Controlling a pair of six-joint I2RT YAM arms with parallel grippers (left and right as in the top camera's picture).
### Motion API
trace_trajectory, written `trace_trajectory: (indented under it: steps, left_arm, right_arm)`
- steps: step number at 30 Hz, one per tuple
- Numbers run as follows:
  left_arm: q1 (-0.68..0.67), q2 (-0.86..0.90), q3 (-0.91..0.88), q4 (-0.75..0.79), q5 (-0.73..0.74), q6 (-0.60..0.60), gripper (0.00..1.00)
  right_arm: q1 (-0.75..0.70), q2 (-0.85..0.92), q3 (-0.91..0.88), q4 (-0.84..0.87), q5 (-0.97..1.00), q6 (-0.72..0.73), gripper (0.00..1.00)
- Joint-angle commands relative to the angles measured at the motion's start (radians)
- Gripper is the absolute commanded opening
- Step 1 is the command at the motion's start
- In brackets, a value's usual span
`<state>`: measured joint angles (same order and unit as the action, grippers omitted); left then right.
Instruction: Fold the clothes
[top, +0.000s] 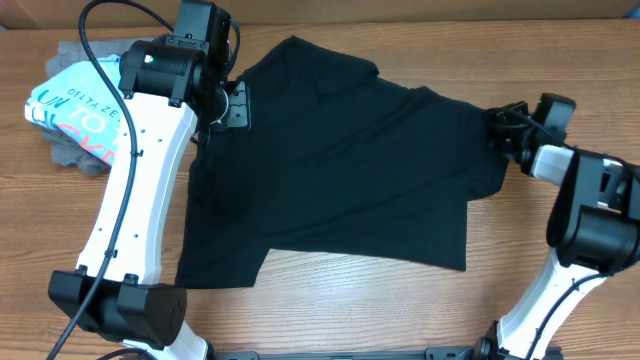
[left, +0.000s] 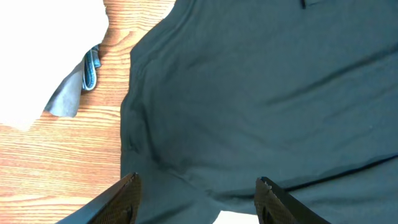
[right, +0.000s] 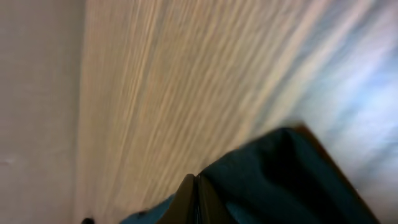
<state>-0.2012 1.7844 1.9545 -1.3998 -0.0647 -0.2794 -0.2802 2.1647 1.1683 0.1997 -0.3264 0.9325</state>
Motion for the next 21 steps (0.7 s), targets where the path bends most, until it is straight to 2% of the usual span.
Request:
trace_trajectory:
  steps: [1, 6, 12, 14, 17, 21]
  left_arm:
    - [0.005, -0.008, 0.006, -0.003, -0.012, -0.016, 0.61]
    - [0.005, -0.008, 0.006, 0.000, -0.013, -0.016, 0.61]
    - [0.005, -0.008, 0.006, -0.001, -0.017, -0.012, 0.61]
    - [0.005, -0.009, 0.006, -0.001, -0.017, -0.012, 0.61]
    - [0.005, -0.010, 0.006, -0.002, -0.017, -0.012, 0.61]
    - [0.005, -0.010, 0.006, -0.002, -0.017, -0.012, 0.61]
  right_arm:
    - [0.027, 0.047, 0.053, -0.013, -0.062, -0.016, 0.04]
    - [0.010, 0.017, 0.214, -0.161, -0.227, -0.201, 0.05]
    - [-0.035, -0.111, 0.384, -0.540, -0.259, -0.408, 0.38]
    - [-0.052, -0.165, 0.403, -0.627, -0.257, -0.449, 0.43]
    - [-0.069, -0.233, 0.404, -0.770, -0.180, -0.456, 0.50]
    - [-0.073, -0.238, 0.404, -0.940, 0.047, -0.500, 0.58]
